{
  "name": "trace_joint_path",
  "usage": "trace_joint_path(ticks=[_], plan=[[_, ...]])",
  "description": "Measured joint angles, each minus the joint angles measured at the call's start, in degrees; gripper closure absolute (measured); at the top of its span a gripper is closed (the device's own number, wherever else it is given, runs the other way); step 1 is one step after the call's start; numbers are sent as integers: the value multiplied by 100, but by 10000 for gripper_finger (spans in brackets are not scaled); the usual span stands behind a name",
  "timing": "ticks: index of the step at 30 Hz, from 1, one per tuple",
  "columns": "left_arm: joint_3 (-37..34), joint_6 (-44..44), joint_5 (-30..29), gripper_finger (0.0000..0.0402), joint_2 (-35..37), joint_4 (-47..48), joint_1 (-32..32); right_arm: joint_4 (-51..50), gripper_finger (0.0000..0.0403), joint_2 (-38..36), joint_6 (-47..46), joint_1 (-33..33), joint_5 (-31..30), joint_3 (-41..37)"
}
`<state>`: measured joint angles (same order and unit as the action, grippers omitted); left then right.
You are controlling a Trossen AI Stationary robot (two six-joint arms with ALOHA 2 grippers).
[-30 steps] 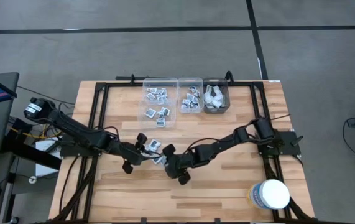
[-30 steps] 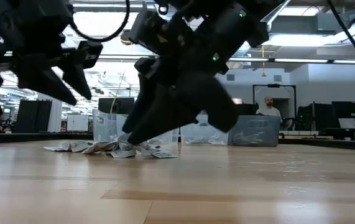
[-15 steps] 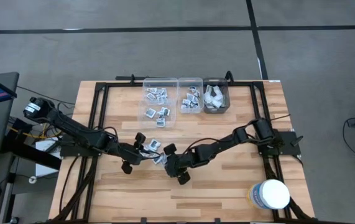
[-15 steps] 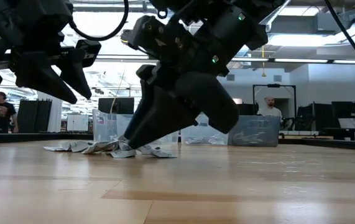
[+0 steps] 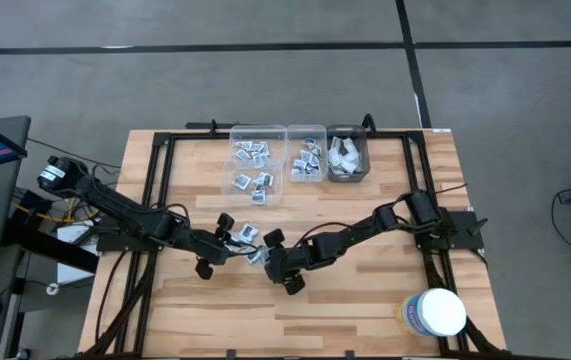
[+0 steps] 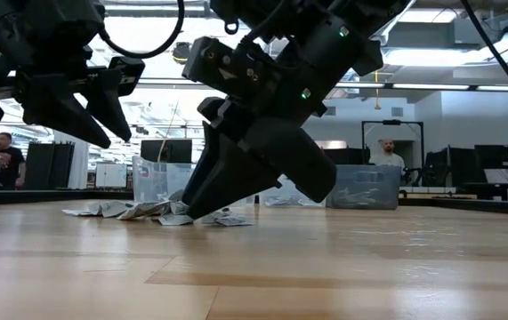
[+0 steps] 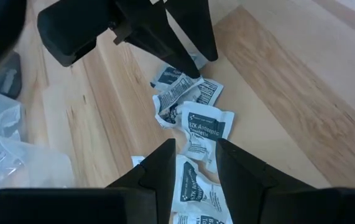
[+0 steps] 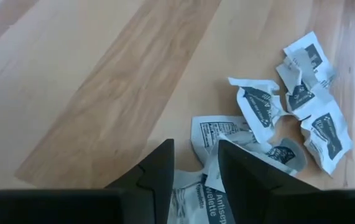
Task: Pick & Place First Aid Supplies
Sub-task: Put the ointment pack into the top left transparent bin
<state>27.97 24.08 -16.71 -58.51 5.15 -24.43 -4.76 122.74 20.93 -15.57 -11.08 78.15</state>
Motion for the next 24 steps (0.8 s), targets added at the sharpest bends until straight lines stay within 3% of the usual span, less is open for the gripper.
trace_joint_path(ticks=[17,20,24], plan=[[0,-55,0,286,-1,0,0,-156,287,28,-352,72,-260,0],[0,-55,0,286,-1,0,2,-292,312,31,-576,70,-425,0],[0,-55,-1,286,-1,-1,44,-471,385,10,-827,63,-509,1]])
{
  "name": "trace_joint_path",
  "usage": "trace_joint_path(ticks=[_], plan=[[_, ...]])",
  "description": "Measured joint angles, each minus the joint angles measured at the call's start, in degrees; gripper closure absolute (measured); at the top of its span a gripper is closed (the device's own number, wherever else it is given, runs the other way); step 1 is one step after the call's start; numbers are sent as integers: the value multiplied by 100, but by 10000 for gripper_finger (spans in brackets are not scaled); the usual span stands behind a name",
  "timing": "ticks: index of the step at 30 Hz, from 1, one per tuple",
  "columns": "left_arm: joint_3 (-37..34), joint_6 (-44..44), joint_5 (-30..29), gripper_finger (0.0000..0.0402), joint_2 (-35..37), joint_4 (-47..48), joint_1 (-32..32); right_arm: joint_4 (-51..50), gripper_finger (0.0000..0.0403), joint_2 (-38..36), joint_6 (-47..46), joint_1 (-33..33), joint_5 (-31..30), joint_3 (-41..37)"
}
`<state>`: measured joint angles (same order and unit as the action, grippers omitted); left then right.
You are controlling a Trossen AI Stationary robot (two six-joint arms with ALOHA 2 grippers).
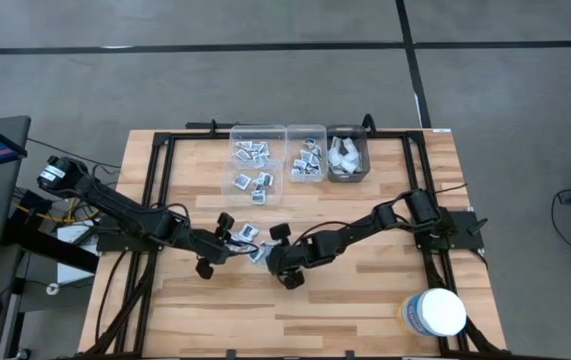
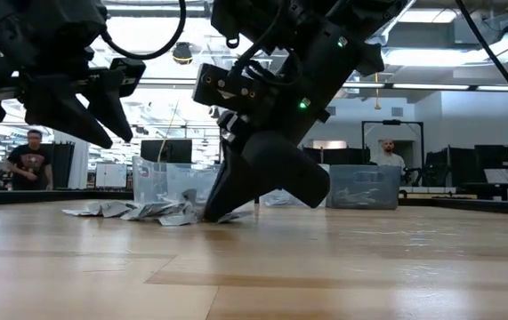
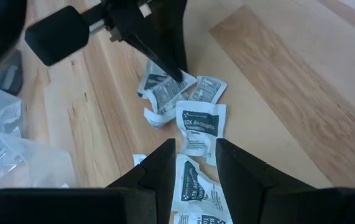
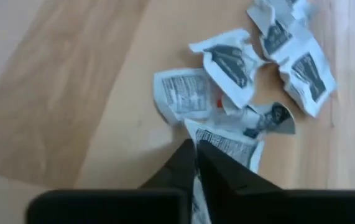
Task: Pick & Place First Aid Supplies
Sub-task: Put the ointment pack into the top left transparent bin
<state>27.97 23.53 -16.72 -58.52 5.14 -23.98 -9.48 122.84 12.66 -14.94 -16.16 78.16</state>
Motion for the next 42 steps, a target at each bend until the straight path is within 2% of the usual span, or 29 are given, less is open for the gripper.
trace_joint_path(ticks=[7,13,21,27,33,36,42], plan=[[0,9,-132,286,0,-34,8,-1015,400,-17,29,34,-337,603],[0,212,-289,286,-2,-242,8,-1251,401,-21,287,215,-325,1158],[2,321,-428,286,-2,-408,8,-1842,402,-23,539,391,116,1815],[2,344,-426,286,-2,-479,61,-1915,402,-23,621,402,148,1843],[2,518,-405,286,-139,-540,469,-1819,403,-23,680,409,242,1843],[2,525,-171,286,-379,-564,679,-1776,403,-23,737,411,240,1843],[2,1424,-39,286,-979,-995,738,-1777,403,-23,743,409,244,1843]])
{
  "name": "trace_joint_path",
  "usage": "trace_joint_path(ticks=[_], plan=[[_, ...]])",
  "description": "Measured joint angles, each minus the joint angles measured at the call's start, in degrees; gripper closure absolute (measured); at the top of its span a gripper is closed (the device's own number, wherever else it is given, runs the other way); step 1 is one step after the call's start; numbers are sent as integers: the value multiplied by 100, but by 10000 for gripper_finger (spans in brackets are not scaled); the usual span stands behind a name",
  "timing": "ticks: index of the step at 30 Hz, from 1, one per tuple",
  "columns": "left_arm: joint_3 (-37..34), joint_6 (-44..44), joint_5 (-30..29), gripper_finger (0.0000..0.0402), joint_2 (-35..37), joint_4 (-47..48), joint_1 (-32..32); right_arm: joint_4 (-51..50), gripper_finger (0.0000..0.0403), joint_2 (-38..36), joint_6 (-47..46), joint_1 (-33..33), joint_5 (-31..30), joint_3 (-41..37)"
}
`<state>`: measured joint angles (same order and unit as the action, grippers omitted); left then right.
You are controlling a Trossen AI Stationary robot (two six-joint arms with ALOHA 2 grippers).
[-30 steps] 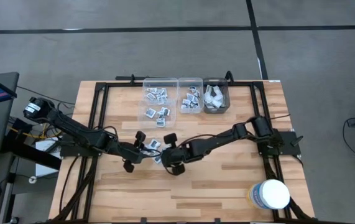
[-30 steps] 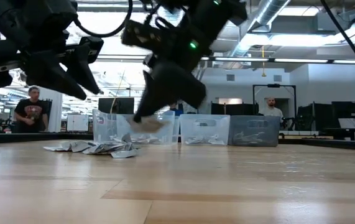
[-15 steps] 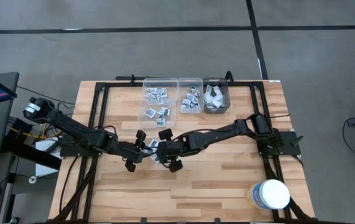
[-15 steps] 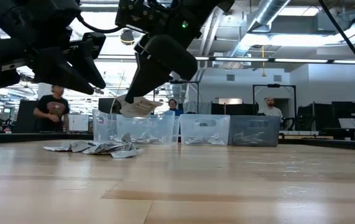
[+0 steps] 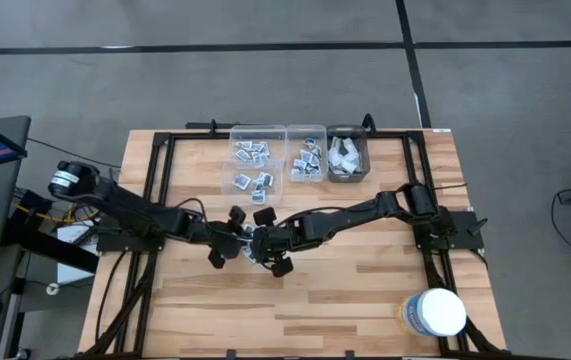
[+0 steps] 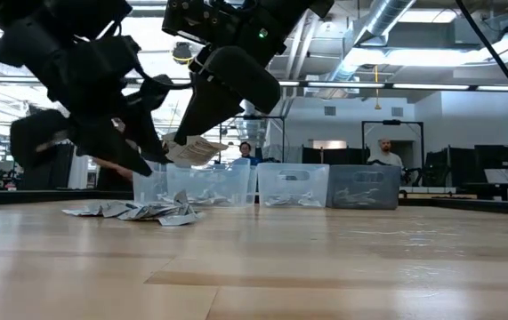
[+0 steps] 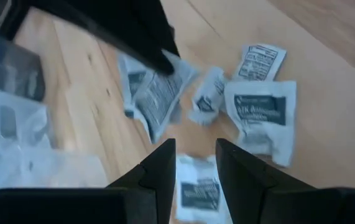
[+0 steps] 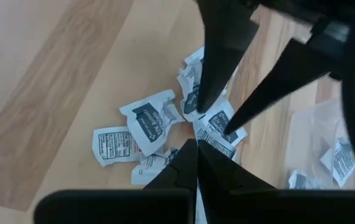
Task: Pick & Place First Aid Supplies
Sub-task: Put the ointment pack into the top left transparent bin
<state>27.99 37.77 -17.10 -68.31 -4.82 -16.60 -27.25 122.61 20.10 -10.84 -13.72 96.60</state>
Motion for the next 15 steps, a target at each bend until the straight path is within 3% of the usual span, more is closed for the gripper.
trace_joint_path(ticks=[7,15], plan=[[1,287,-403,286,-234,-740,-2,-87,403,0,-2,-1,36,0],[0,294,-614,286,-238,-769,-2,-100,403,-2,-1,-1,36,0]])
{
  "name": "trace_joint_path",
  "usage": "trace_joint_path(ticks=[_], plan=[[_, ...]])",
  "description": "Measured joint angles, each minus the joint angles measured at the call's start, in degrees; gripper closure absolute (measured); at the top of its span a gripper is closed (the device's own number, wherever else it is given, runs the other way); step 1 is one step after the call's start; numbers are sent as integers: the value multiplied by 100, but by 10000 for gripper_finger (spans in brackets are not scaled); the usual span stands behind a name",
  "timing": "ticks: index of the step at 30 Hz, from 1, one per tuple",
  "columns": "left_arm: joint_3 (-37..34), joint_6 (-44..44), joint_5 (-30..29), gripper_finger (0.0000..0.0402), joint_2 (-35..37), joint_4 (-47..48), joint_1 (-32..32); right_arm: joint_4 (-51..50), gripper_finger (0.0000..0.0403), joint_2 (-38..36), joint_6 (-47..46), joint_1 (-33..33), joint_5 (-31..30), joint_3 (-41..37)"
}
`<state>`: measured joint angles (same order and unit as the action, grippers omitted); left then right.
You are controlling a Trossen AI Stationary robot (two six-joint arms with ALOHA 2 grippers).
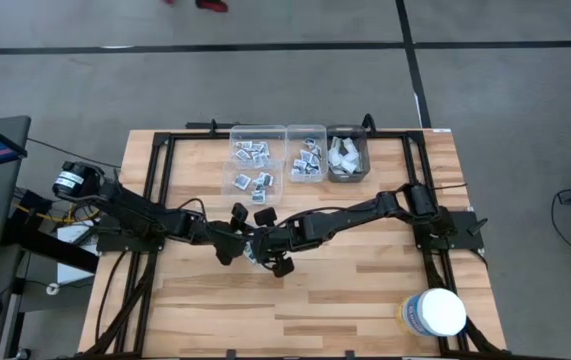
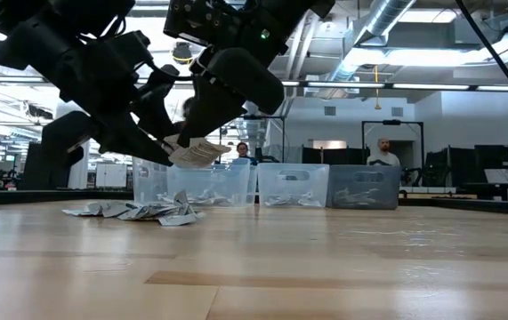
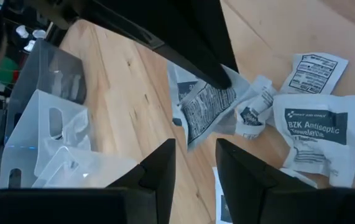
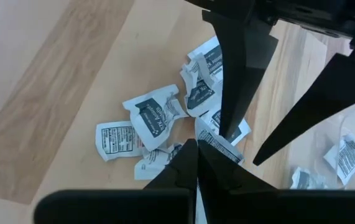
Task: Pick & Place First Aid Supplies
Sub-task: Put the ointment pack into the top left transparent bin
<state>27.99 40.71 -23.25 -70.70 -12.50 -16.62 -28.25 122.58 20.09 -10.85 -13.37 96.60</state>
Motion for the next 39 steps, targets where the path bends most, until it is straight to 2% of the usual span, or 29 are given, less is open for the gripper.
trace_joint_path(ticks=[11,16,20,24,29,34,39], plan=[[0,0,11,286,0,-84,0,18,403,0,1,2,0,0],[0,31,532,286,1,-141,0,68,403,-2,74,0,6,0],[0,254,500,290,2,-153,0,76,403,-2,88,0,4,0],[0,363,483,316,2,-161,0,79,403,-2,88,0,4,0],[0,362,484,389,0,-163,0,76,403,-2,89,0,2,1],[0,358,390,395,2,-161,-2,56,398,-2,91,2,0,4],[0,361,233,397,2,-152,-2,-21,368,-4,91,4,1,7]])
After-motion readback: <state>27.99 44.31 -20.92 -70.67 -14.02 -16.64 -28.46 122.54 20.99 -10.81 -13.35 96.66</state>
